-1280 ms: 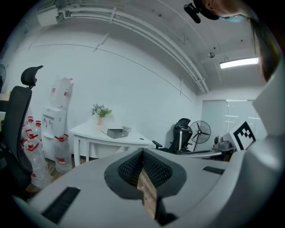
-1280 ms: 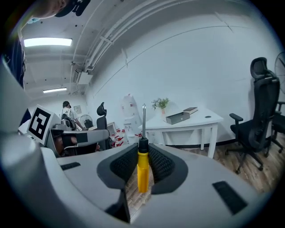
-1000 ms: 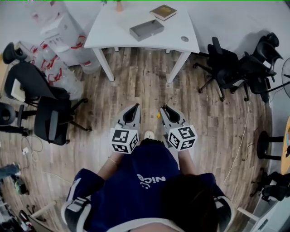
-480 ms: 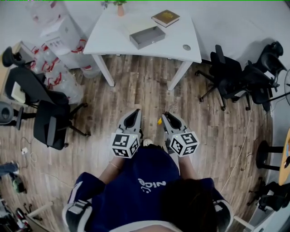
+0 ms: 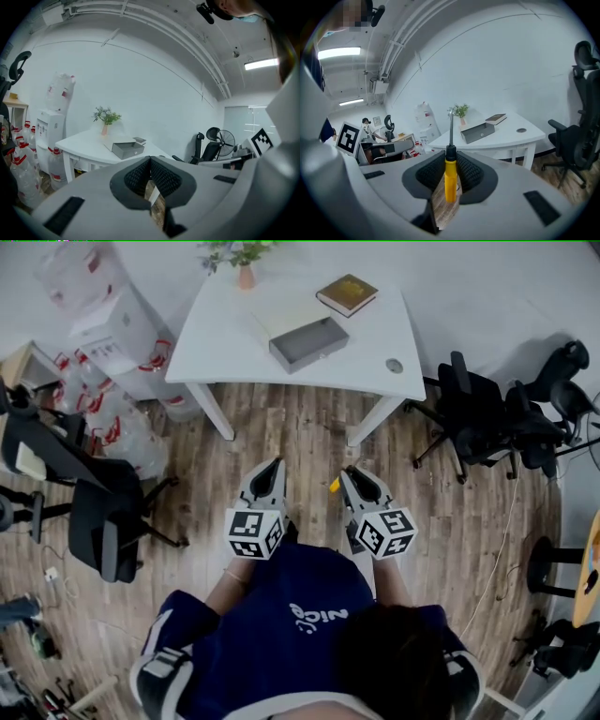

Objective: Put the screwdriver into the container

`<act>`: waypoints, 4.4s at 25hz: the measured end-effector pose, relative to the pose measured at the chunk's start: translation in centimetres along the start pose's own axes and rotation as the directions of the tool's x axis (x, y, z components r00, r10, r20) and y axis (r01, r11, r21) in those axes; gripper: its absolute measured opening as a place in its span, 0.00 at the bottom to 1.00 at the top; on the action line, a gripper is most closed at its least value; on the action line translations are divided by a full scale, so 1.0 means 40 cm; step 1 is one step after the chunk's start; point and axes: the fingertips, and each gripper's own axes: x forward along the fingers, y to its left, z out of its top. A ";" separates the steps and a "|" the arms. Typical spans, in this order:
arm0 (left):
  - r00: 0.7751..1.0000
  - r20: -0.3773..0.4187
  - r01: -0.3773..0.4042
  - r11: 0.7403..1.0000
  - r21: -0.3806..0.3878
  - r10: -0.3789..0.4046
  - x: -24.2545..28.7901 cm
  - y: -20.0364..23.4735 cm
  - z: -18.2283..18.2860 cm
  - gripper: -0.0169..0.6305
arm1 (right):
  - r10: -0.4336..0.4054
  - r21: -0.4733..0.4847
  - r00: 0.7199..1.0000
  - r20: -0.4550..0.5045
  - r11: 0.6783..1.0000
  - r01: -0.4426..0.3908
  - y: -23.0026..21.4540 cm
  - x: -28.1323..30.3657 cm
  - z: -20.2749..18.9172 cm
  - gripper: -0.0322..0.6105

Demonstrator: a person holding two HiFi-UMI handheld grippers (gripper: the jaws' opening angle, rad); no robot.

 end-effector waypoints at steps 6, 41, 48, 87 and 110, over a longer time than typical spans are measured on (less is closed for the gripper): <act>0.999 -0.020 0.031 0.999 0.018 -0.031 0.164 0.134 0.076 0.05 | -0.046 0.021 0.999 0.004 0.999 0.046 -0.055 0.172 0.068 0.19; 1.000 0.020 -0.018 1.000 0.017 0.018 0.492 0.337 0.251 0.05 | 0.038 -0.346 0.999 -0.006 0.938 -0.037 -0.248 0.646 0.458 0.19; 0.991 0.052 -0.122 0.992 -0.006 0.122 0.496 0.394 0.279 0.05 | 0.093 -0.457 0.992 -0.081 0.881 -0.120 -0.286 0.767 0.491 0.19; 0.905 0.046 -0.420 0.905 -0.074 0.424 0.530 0.448 0.274 0.05 | 0.068 -0.551 0.604 -0.794 0.341 -0.762 -0.409 1.137 0.155 0.19; 0.883 0.015 -0.468 0.882 -0.061 0.470 0.523 0.456 0.256 0.05 | 0.029 -0.480 0.546 -0.837 0.440 -0.759 -0.451 1.200 0.074 0.25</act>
